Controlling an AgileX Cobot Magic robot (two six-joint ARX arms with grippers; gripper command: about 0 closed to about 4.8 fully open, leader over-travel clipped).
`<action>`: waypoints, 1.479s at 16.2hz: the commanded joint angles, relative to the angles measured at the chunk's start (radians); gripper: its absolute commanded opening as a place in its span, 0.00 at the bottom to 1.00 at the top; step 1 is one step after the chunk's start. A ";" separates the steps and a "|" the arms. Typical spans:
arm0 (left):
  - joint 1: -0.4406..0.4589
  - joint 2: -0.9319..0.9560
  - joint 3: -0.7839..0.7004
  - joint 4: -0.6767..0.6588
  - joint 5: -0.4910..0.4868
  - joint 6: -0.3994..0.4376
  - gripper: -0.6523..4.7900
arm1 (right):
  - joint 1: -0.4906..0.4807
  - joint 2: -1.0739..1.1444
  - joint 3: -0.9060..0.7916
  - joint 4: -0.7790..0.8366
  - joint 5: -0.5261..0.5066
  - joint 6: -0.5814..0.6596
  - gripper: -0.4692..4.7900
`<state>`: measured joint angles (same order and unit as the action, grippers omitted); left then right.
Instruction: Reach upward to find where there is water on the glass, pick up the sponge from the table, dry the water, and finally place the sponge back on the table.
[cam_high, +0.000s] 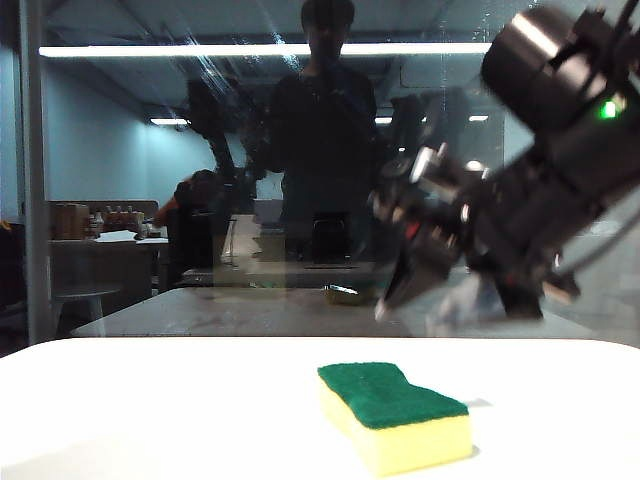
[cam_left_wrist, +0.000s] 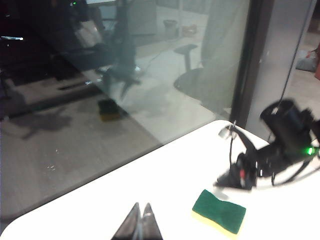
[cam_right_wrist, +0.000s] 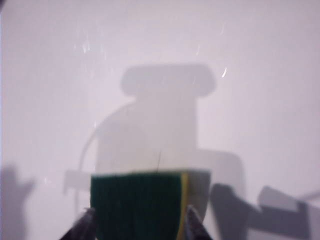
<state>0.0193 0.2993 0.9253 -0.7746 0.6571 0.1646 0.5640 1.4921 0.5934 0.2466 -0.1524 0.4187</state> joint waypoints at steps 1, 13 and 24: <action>0.000 -0.001 0.001 0.003 -0.029 0.010 0.11 | -0.061 -0.057 0.025 0.011 0.002 -0.025 0.44; 0.000 -0.058 -0.089 0.034 -0.176 0.017 0.11 | -0.379 -0.499 0.024 -0.237 0.088 -0.298 0.08; 0.000 -0.139 -0.311 0.299 -0.261 -0.130 0.11 | -0.656 -0.826 -0.038 -0.364 0.002 -0.385 0.08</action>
<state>0.0193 0.1616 0.6285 -0.5423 0.4061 0.0711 -0.0910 0.6910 0.5667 -0.1356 -0.1532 0.0372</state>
